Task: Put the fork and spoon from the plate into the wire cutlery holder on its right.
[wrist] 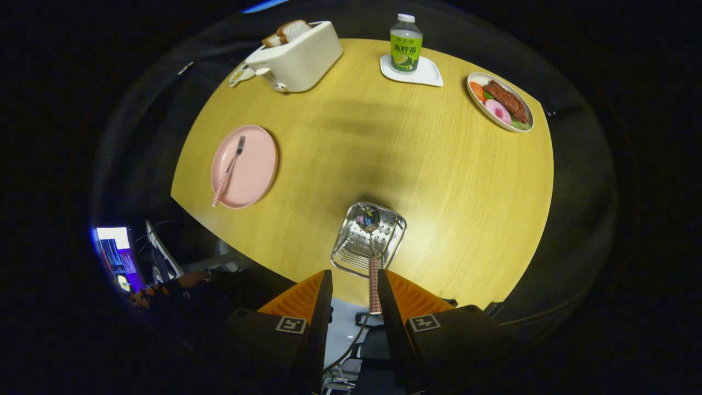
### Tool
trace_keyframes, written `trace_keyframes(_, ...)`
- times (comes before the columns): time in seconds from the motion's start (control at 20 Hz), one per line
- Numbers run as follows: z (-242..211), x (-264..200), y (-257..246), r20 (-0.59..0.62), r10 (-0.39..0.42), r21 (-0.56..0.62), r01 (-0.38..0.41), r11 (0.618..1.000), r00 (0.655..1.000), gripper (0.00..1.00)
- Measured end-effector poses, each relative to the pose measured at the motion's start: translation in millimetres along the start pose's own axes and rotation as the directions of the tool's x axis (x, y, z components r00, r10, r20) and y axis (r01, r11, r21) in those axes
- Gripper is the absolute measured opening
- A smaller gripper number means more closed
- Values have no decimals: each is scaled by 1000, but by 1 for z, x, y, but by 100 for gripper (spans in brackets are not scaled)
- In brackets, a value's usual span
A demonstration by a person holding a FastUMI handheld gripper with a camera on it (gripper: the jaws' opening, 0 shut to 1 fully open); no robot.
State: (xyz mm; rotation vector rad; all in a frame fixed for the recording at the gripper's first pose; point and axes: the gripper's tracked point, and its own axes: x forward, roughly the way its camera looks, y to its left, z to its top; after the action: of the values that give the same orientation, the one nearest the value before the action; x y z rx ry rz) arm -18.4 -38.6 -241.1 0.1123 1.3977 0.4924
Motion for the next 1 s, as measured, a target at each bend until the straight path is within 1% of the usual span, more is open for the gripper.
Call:
trace_keyframes(0.1, 18, -9, 32, 76, 52, -4, -52, 999, 996, 52)
trace_keyframes(0.2, 32, -10, 72, 145, 118, -3, -119, 993, 982, 52)
trace_keyframes(0.25, 38, -7, 90, 163, 138, -12, -138, 990, 977, 52)
trace_keyframes(0.4, 52, 13, 149, 185, 210, -43, -205, 978, 960, 52)
trace_keyframes(0.6, 65, 55, 220, 152, 295, -26, -294, 955, 943, 52)
trace_keyframes(0.8, 74, 106, 266, 99, 341, 45, -347, 937, 935, 52)
trace_keyframes(1.0, 88, 160, 277, 79, 300, 112, -308, 945, 951, 52)
